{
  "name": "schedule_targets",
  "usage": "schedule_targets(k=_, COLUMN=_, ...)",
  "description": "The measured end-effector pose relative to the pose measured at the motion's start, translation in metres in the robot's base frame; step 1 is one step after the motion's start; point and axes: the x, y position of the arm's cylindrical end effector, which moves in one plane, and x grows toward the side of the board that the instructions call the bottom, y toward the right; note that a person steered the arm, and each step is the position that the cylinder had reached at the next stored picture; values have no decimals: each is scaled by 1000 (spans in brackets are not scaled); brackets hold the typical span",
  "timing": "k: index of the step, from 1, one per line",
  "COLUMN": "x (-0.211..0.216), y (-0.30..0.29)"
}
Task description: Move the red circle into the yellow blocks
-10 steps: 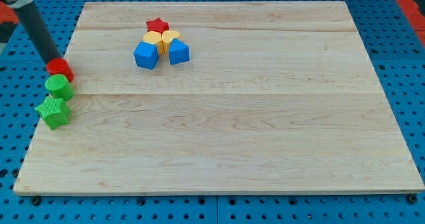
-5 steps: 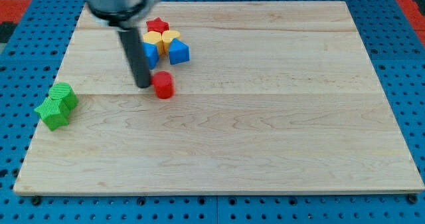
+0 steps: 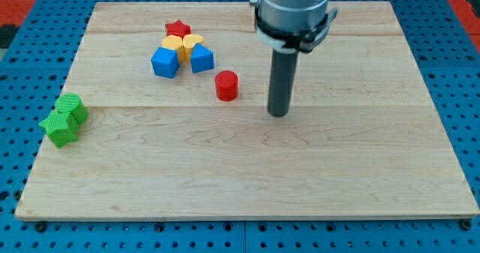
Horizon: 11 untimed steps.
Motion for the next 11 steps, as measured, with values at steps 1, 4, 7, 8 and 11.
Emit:
schedule_targets(k=1, x=-1, y=-58)
schedule_targets(k=4, x=-87, y=-28)
schedule_targets(k=7, x=-67, y=-73)
schedule_targets(k=8, x=-67, y=-75)
schedule_targets(k=11, x=-84, y=-80)
